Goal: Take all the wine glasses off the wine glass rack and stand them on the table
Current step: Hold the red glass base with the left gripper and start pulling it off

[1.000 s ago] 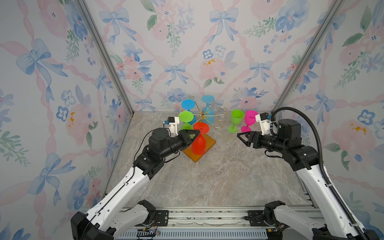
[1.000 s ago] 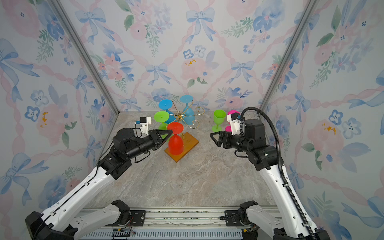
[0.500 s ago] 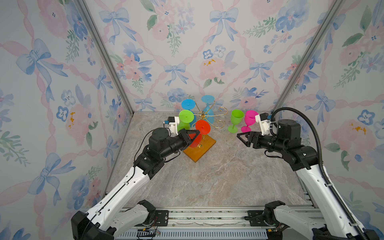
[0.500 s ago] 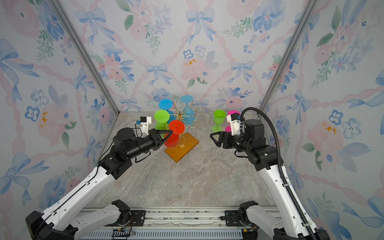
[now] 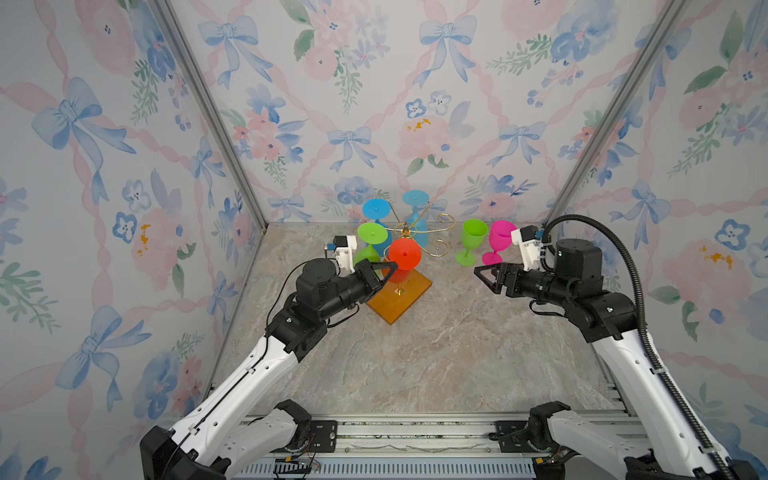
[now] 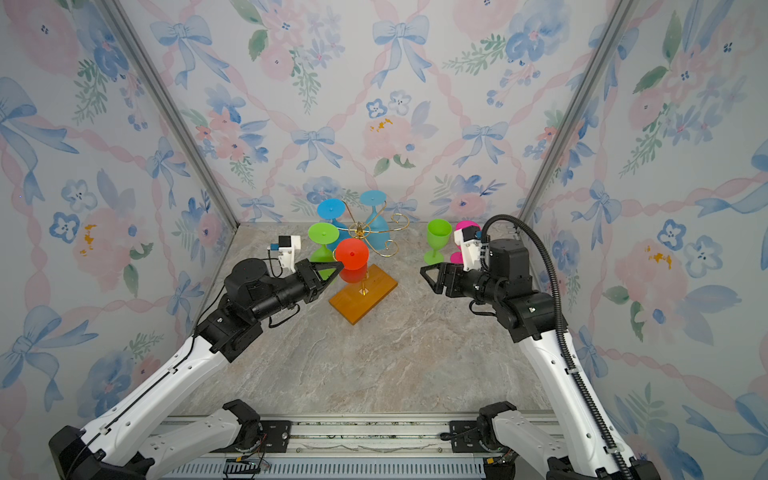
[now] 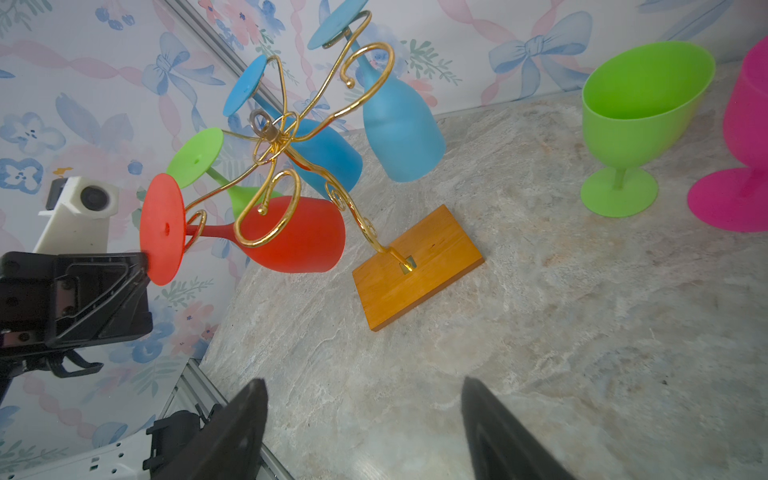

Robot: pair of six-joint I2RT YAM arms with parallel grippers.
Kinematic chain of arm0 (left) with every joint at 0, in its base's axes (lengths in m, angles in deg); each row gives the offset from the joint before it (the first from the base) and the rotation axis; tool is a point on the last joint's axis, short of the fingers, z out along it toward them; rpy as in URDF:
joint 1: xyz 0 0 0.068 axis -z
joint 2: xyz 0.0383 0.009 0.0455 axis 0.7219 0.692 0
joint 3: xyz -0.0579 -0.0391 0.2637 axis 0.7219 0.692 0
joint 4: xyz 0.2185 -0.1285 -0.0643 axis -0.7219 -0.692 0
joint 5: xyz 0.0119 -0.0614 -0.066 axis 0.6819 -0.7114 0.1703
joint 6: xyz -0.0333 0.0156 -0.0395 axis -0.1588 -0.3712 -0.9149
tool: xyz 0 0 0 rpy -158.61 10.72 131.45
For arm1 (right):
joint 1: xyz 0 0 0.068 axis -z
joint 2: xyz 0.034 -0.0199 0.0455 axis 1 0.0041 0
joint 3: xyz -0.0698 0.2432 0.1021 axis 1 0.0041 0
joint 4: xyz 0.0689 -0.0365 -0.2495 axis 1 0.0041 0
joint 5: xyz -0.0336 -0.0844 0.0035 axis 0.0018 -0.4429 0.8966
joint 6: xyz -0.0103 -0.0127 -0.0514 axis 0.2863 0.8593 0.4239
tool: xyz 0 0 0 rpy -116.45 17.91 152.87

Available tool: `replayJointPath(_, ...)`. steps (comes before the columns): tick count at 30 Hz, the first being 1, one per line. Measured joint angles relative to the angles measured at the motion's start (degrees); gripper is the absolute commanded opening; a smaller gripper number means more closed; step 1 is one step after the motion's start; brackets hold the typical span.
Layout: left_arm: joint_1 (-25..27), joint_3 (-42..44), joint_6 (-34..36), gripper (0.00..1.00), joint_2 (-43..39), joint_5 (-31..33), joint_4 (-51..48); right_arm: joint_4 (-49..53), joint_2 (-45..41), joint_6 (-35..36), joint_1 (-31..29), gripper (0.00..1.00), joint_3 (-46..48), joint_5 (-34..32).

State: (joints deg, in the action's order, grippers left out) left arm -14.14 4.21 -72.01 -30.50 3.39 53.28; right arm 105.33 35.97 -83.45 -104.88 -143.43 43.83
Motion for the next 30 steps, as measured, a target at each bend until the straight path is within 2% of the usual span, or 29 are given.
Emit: replayJointPath(30, -1.8, 1.3, -7.7, 0.00, -3.7, -0.5, 0.0, -0.1, 0.5, 0.0, 0.0, 0.76, 0.0, -0.2)
